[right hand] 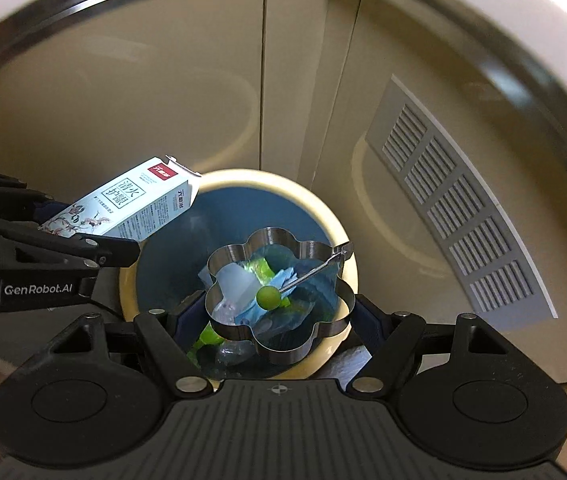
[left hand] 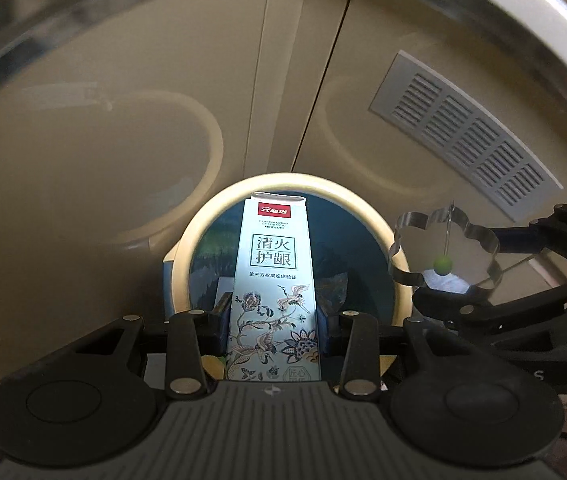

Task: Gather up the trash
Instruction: 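Lower both grippers into the bin and open them to drop carton and mold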

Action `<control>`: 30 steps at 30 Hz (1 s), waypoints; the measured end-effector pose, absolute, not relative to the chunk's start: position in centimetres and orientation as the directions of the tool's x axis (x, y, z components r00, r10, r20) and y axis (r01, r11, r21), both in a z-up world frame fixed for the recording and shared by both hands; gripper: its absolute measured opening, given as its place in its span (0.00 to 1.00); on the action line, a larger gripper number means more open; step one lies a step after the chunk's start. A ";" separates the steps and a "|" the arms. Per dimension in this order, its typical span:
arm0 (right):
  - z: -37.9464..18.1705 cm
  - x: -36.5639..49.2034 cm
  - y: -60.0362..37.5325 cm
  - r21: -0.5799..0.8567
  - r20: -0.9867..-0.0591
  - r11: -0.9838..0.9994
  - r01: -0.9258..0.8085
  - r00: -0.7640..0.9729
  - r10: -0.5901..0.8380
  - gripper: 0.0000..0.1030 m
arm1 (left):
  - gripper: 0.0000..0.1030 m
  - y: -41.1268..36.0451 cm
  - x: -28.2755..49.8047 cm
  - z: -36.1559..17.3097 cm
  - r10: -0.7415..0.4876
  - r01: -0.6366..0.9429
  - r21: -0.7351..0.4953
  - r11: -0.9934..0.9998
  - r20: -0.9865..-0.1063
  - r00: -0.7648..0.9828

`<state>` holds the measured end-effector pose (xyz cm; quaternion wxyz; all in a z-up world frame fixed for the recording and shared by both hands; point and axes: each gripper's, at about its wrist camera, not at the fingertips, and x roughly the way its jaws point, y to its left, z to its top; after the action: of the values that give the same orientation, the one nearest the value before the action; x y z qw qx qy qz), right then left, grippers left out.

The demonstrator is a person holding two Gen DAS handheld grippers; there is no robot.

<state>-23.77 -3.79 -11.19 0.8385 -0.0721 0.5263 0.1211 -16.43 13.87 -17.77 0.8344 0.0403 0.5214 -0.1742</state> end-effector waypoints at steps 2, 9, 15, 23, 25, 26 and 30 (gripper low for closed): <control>-12.0 -23.1 -3.6 0.007 -0.910 0.961 -0.277 0.397 0.121 0.76 | 0.42 13.9 -16.0 -18.4 -0.238 0.333 -0.107 0.937 -0.891 0.386; -14.4 -20.8 -3.1 0.004 -0.931 0.963 -0.271 0.349 0.102 0.76 | 0.42 13.2 -13.8 -20.7 -0.210 0.336 -0.087 0.938 -0.913 0.349; -16.7 -19.1 -2.8 -0.006 -0.947 0.966 -0.260 0.310 0.078 0.76 | 0.42 11.9 -12.1 -22.9 -0.166 0.355 -0.044 0.934 -0.932 0.323; -19.1 -18.0 -2.6 -0.021 -0.964 0.969 -0.247 0.262 0.046 0.76 | 0.42 11.5 -10.6 -24.8 -0.136 0.355 -0.025 0.935 -0.947 0.292; -19.4 -17.5 -2.7 -0.023 -0.967 0.969 -0.246 0.252 0.041 0.76 | 0.42 11.2 -10.3 -25.1 -0.124 0.354 -0.014 0.935 -0.949 0.289; -19.6 -17.3 -2.6 -0.025 -0.968 0.969 -0.245 0.249 0.038 0.76 | 0.42 11.1 -10.1 -25.3 -0.118 0.353 -0.009 0.936 -0.950 0.288; -19.9 -16.7 -2.6 -0.028 -0.968 0.970 -0.240 0.249 0.033 0.76 | 0.44 11.1 -9.8 -25.4 -0.110 0.368 0.001 0.930 -0.954 0.279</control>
<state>-16.71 -2.56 -19.86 0.7856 -0.0849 0.6067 0.0869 -9.79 11.08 -25.39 0.7920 0.1112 0.5810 -0.1509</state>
